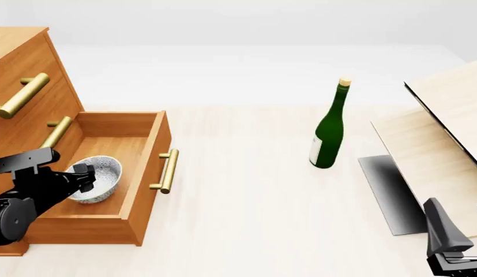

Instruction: Put the bowl in the bottom drawer of the cabinet and close it.

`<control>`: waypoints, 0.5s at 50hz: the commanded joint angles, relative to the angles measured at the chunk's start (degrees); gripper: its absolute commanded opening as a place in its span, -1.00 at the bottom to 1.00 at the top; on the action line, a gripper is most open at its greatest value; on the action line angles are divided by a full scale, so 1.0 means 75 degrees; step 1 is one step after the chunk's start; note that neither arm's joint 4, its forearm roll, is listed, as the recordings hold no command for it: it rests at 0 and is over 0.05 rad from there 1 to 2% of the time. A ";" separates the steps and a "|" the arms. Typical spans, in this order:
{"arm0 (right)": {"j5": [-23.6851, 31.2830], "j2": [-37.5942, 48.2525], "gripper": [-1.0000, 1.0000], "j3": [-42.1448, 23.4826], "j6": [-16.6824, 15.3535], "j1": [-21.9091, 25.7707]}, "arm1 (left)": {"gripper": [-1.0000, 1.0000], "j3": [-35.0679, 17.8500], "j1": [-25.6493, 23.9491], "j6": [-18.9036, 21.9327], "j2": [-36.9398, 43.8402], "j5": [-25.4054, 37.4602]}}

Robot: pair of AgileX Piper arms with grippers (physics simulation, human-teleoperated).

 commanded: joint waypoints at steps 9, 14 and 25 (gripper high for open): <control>0.0000 0.0000 1.00 0.0000 0.0000 0.0000 | 1.00 -0.0080 -0.0016 0.0031 -0.0101 0.0117; 0.0000 -0.0001 1.00 0.0000 -0.0002 0.0000 | 1.00 -0.0064 0.0003 0.0094 -0.0226 0.0198; 0.0000 0.0000 1.00 0.0000 0.0000 0.0001 | 1.00 -0.0156 -0.0005 0.0212 -0.0668 0.0579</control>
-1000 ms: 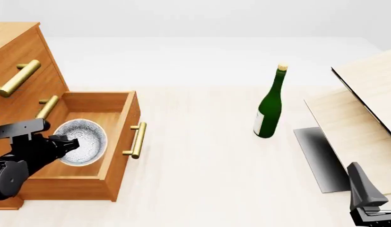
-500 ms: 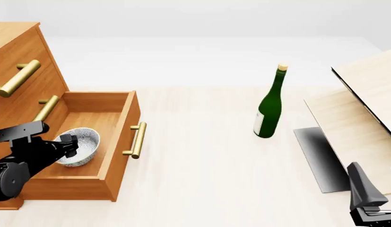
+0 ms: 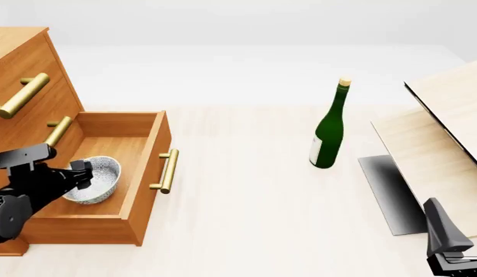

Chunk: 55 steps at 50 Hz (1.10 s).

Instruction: Put the bowl in the bottom drawer of the cabinet and close it.

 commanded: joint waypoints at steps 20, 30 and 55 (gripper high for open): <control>0.0000 0.0000 1.00 0.0000 -0.0001 0.0000 | 1.00 -0.0020 -0.0025 0.0172 -0.0810 0.0558; 0.0000 0.0000 1.00 0.0000 -0.0001 0.0001 | 1.00 0.0097 -0.0113 0.0195 -0.1094 0.0686; 0.0000 0.0000 1.00 0.0000 0.0000 0.0000 | 1.00 0.0113 -0.0231 0.0320 -0.2023 0.1291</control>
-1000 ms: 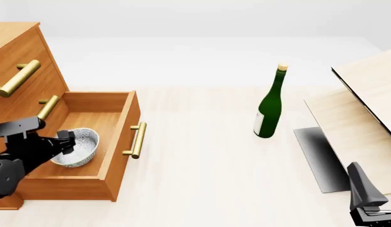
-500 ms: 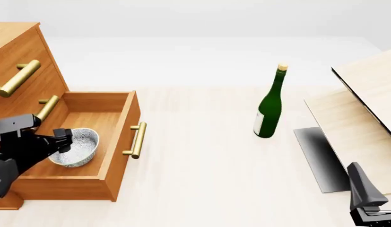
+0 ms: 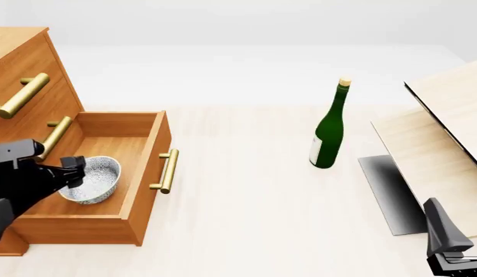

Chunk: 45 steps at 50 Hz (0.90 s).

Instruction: Put the bowl in the bottom drawer of the cabinet and close it.

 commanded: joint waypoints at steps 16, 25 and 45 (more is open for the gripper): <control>0.0000 0.0000 1.00 0.0000 0.0000 -0.0001 | 1.00 -0.0110 -0.0239 0.0205 -0.1125 0.0784; 0.0000 0.0000 1.00 0.0000 0.0000 0.0000 | 1.00 -0.0302 -0.0506 0.0320 -0.1406 0.1061; 0.0000 0.0000 1.00 0.0000 0.0001 -0.0001 | 1.00 -0.0509 -0.1032 0.0319 -0.1749 0.1416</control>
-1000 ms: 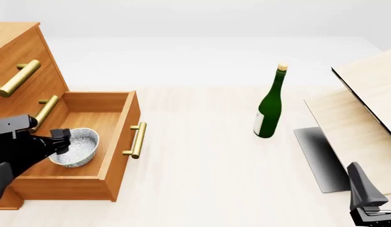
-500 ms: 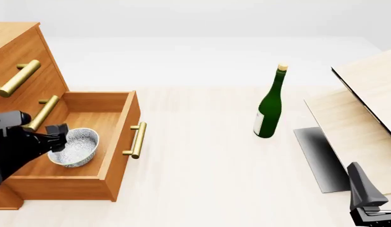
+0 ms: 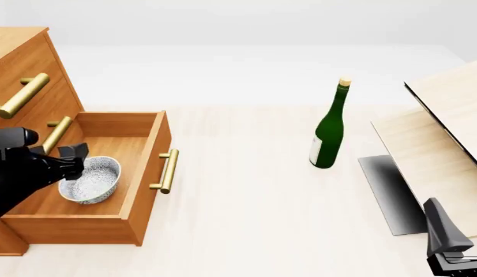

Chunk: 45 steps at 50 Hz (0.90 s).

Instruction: Put the bowl in the bottom drawer of the cabinet and close it.

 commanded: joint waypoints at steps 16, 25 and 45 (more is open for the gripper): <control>0.0001 0.0001 1.00 0.0000 -0.0002 0.0002 | 1.00 -0.0104 -0.0668 0.0240 -0.0816 0.0581; 0.0000 0.0001 1.00 0.0000 -0.0001 0.0000 | 1.00 -0.0184 -0.1057 0.0330 -0.1010 0.0747; 0.0000 0.0001 1.00 0.0000 0.0000 -0.0001 | 1.00 -0.0483 -0.2023 0.0325 -0.0987 0.0824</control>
